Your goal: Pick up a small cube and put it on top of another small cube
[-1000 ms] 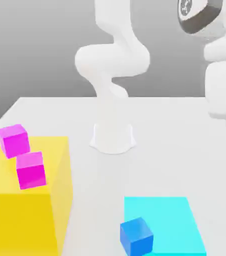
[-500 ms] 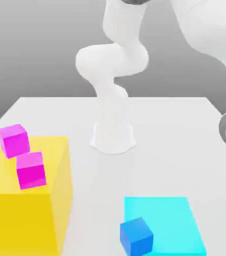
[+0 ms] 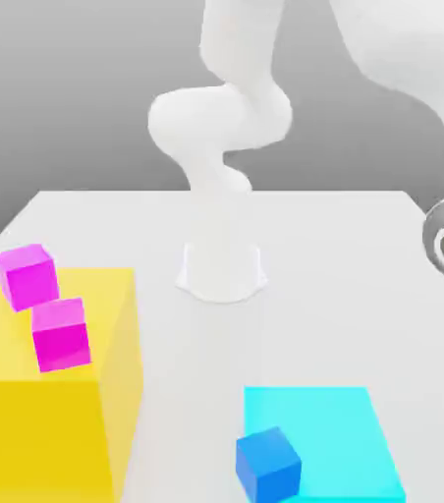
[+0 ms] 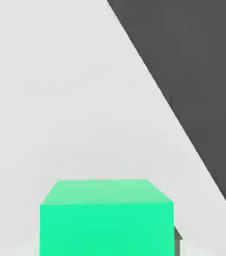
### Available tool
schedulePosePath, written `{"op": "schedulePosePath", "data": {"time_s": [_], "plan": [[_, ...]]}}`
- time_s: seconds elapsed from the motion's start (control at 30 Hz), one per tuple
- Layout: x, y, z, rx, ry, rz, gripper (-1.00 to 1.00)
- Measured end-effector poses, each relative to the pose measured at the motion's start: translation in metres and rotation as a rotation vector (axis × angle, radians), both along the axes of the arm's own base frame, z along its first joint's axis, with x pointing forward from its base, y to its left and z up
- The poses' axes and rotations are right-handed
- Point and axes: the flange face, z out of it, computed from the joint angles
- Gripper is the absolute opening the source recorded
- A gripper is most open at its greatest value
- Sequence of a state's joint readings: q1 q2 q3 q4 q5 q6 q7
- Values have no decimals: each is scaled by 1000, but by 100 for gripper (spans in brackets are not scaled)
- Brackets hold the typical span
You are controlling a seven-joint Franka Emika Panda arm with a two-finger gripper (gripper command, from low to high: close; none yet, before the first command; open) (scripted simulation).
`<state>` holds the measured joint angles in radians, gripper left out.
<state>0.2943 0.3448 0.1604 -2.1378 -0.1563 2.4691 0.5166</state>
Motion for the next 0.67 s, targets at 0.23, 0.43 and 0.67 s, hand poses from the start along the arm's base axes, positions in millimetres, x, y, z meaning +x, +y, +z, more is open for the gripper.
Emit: {"op": "schedulePosePath", "data": {"time_s": [0.23, 0.43, 0.67], "plan": [[31, -176, 89, -17, -14, -443, -100], [-26, -395, 185, 33, -9, -1014, -100], [-40, -411, 150, 50, -6, -1078, 100]]}}
